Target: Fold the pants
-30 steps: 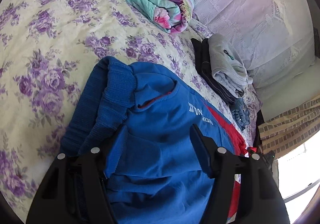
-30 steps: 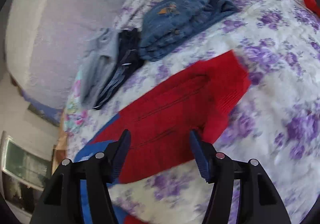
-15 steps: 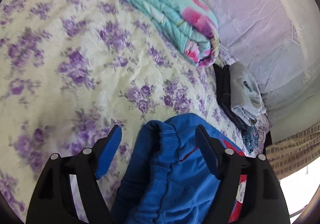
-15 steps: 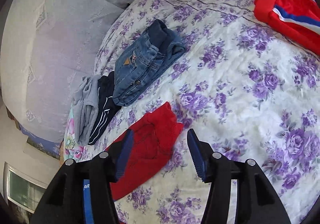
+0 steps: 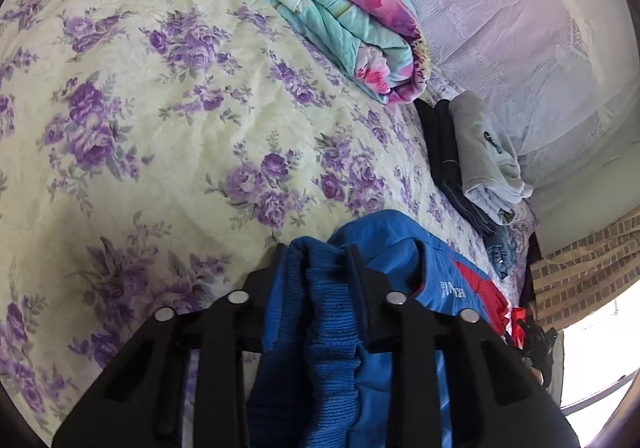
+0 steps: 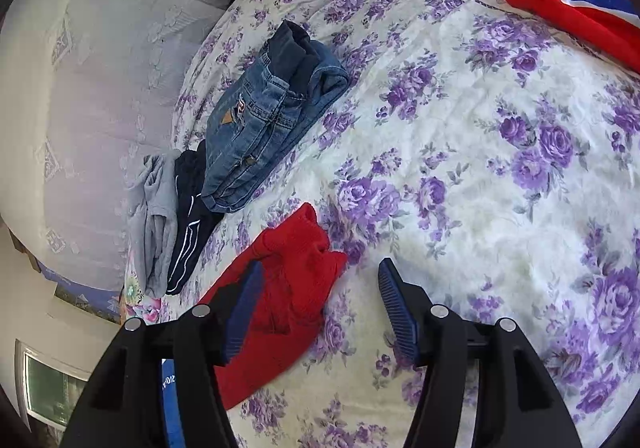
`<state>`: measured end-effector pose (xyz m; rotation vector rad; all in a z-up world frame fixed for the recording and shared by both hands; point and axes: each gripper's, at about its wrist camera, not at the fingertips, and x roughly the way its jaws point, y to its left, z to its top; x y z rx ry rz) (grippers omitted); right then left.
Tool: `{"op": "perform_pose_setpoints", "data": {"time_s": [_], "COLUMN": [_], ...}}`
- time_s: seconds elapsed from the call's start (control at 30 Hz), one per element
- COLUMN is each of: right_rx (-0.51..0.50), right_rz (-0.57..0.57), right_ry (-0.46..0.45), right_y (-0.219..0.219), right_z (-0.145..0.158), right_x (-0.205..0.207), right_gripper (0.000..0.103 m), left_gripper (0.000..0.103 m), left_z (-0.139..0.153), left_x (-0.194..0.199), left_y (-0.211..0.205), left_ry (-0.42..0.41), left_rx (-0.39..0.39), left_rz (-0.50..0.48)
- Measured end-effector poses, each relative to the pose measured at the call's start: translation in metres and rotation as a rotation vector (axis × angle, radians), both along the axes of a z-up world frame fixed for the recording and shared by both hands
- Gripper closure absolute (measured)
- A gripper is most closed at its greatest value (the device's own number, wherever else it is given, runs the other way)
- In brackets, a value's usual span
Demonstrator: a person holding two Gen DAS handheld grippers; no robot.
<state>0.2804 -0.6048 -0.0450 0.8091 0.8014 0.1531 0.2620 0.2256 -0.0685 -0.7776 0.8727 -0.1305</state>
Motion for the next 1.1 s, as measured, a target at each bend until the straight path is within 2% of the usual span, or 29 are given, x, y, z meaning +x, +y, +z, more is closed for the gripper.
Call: {"op": "perform_pose_setpoints", "data": {"time_s": [0.17,0.47,0.5,0.6,0.7,0.83,1.1], "right_rx": [-0.023,-0.079,-0.084,-0.093,-0.127,-0.115,-0.140], "right_rz": [0.014,0.109,0.126,0.180,0.202,0.197,0.206], "right_ry": [-0.011,0.025,0.021,0.008,-0.022,-0.079,-0.182], "right_y": [-0.005,0.004,0.009,0.021,0.029,0.025,0.025], "right_z": [0.010,0.000,-0.002,-0.006,-0.001,0.020,0.065], "right_x": [0.017,0.061,0.063,0.068,0.064,0.047,-0.003], "right_gripper": [0.043,0.045,0.050,0.079,0.092,0.096,0.097], "left_gripper": [0.077,0.077,0.077,0.077,0.077,0.088,0.090], "left_z": [-0.013,-0.018,-0.018,-0.018,-0.013,0.003,0.036], "left_x": [0.000,0.004,0.004,0.004,0.005,0.002,-0.017], "left_y": [0.011,0.011,0.011,0.010,0.008,0.004,0.004], "left_ry": [-0.018,-0.010,-0.010,-0.006,-0.002,-0.039,-0.151], "left_rx": [-0.111,-0.125,-0.126,-0.119,-0.094,-0.063,-0.123], "left_rz": [0.008,0.007,0.007,0.008,0.008,0.000,-0.022]}}
